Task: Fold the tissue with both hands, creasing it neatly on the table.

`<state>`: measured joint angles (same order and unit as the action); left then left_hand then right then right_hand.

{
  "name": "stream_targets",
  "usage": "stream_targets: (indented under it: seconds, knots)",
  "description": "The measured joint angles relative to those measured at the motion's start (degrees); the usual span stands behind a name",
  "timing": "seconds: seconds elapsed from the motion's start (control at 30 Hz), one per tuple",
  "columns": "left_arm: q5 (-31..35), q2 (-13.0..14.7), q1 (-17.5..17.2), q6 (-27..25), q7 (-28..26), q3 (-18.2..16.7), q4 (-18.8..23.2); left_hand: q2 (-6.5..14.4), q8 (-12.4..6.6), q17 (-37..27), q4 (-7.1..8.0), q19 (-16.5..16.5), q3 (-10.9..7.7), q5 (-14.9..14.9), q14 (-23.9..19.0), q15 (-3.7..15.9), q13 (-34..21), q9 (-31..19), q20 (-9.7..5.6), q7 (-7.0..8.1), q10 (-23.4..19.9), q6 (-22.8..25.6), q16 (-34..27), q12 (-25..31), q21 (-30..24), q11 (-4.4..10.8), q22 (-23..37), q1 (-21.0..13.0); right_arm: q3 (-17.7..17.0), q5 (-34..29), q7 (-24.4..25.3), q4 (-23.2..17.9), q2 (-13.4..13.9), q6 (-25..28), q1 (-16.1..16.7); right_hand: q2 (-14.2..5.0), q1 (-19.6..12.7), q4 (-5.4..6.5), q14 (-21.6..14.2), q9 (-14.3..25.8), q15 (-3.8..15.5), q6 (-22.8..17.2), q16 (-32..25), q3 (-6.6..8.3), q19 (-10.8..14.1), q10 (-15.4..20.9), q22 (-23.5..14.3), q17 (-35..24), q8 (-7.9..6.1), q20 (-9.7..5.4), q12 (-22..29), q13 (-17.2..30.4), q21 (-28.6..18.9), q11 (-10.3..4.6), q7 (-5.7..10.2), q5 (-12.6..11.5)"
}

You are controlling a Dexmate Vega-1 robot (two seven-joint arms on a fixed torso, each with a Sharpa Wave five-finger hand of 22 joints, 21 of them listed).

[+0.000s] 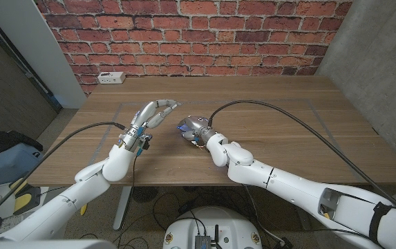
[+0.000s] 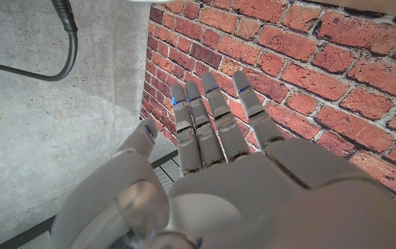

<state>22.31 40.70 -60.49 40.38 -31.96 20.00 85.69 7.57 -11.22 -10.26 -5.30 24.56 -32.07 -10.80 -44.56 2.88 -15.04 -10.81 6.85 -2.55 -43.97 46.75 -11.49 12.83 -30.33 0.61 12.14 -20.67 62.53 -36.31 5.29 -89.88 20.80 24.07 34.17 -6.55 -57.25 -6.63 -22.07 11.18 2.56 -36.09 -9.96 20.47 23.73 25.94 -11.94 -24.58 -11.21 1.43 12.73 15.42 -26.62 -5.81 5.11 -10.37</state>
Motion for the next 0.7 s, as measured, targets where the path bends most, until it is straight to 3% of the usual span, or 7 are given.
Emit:
stream_targets:
  seconds: [0.13,0.33,0.43,0.57,0.7]
  knots:
    - [-0.07,-0.07,0.0,0.1,0.05,-0.07,-0.1,0.3,0.0,0.0,-0.04,0.0,-0.42,0.0,-0.09,0.08,0.0,0.0,0.0,0.2,0.0,-0.2,0.0,0.0,0.0,0.0,0.0,0.3,0.02,1.15,-1.82,0.98,-0.41,-0.08,-0.92,0.07,3.63,1.53,0.31,0.12,-0.3,0.37,-0.25,-1.53,-0.44,0.39,0.43,1.49,0.0,0.19,-0.27,-0.66,0.08,1.78,-1.08,0.0]
    - [-0.23,-0.13,0.01,0.14,0.28,-0.12,-0.41,0.3,0.22,0.0,0.0,0.0,-0.46,0.23,-0.09,0.08,0.0,0.0,0.0,0.24,0.0,-0.73,0.0,0.0,0.0,0.0,-0.01,0.3,-0.26,4.29,-5.28,2.5,-0.91,-1.33,-2.41,0.08,11.25,5.2,-0.55,0.0,-0.07,0.51,-1.18,-4.63,-0.71,2.74,0.91,3.86,0.0,-0.08,-0.27,-1.71,0.32,5.77,-3.01,-0.26]
    - [-0.31,-0.16,0.2,0.16,0.47,-0.12,-0.62,0.3,0.22,0.0,0.0,0.0,-0.46,0.23,-0.09,0.08,0.0,0.0,0.0,0.26,0.0,-0.75,0.0,0.0,0.0,0.0,-0.01,0.3,-0.65,6.33,-6.63,3.15,-0.96,-2.28,-2.83,0.11,14.14,6.62,-0.86,0.0,-0.2,1.32,-1.57,-5.75,-1.45,3.02,0.91,4.57,0.22,0.66,-0.27,-1.99,0.47,7.27,-3.82,-0.26]
    - [-0.42,-0.17,0.4,0.17,0.67,-0.12,-0.77,0.07,0.22,0.0,-0.24,0.0,-0.7,0.23,-0.09,0.08,0.0,0.0,0.0,0.27,0.0,-0.74,0.0,0.0,0.0,0.0,-0.01,0.53,-1.23,8.08,-7.15,3.67,-0.94,-3.35,-2.96,0.13,16.21,7.7,-0.85,0.0,-0.2,2.78,-1.57,-6.4,-2.56,2.51,0.92,5.15,0.44,1.78,-0.88,-2.12,0.94,7.7,-3.76,-0.67]
    - [-0.6,-0.22,0.9,0.18,1.16,0.06,-1.14,0.07,0.22,0.0,-0.24,0.0,-0.71,0.23,-0.23,-0.06,0.01,0.0,0.0,0.27,0.0,-0.74,0.0,0.0,-0.44,0.0,-0.01,0.53,-2.52,10.64,-6.1,3.85,-0.36,-5.8,-2.3,-0.18,16.46,7.39,-0.13,0.0,0.05,4.78,-1.31,-6.09,-3.09,-0.32,1.19,6.17,0.85,2.31,-1.73,-2.39,1.44,6.22,-3.08,-0.9]
